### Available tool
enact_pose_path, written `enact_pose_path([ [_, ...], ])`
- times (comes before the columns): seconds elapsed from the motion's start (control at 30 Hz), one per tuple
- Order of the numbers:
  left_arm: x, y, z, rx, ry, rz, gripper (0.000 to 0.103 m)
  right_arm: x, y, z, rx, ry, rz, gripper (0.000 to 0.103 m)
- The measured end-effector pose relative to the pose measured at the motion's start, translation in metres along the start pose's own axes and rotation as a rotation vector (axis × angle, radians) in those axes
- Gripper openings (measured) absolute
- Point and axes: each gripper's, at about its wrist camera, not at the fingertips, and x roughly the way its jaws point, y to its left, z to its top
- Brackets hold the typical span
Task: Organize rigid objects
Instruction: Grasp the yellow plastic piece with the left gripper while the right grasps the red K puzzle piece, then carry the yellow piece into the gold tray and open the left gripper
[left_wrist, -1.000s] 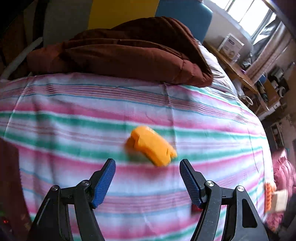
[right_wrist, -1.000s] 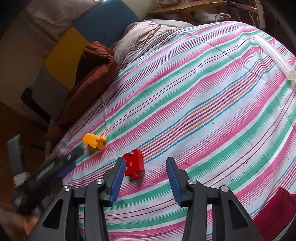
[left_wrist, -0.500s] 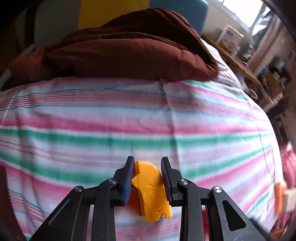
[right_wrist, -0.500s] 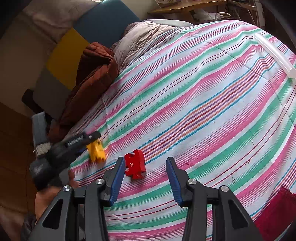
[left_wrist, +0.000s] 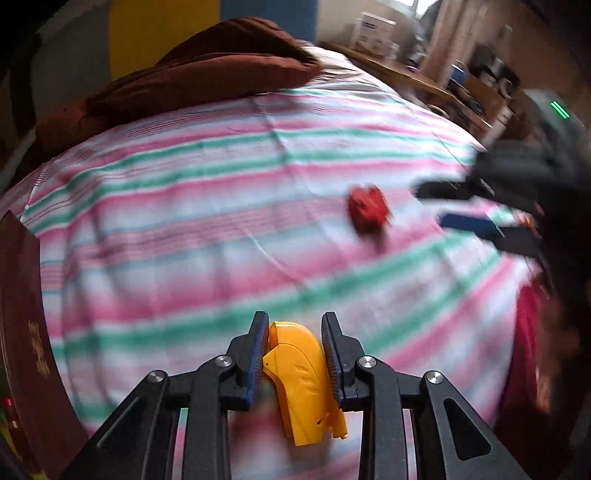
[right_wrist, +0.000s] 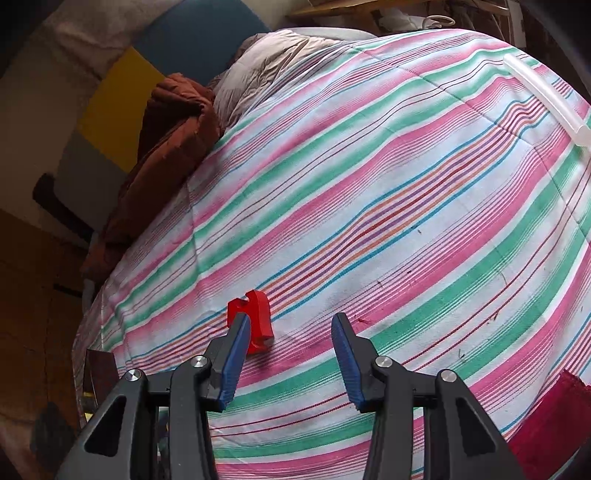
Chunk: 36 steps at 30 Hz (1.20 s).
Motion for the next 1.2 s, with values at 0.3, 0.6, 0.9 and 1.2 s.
enact_pose_path([
  [0.3, -0.023, -0.015, -0.045, 0.055, -0.025, -0.034, 0.03, 0.017, 0.027, -0.01, -0.13, 0.064, -0.014, 0.049],
  [0.6, -0.021, 0.001, -0.045, 0.004, -0.024, -0.074, 0.032, 0.055, 0.075, -0.01, -0.403, 0.064, -0.27, 0.037],
  [0.9, -0.029, 0.005, -0.056, 0.016, -0.054, -0.096, 0.03, 0.046, 0.09, -0.071, -0.625, 0.146, -0.194, 0.033],
  [1.2, -0.038, 0.001, -0.073, 0.027, -0.063, -0.072, 0.03, 0.044, 0.078, -0.079, -0.66, 0.081, -0.153, 0.033],
])
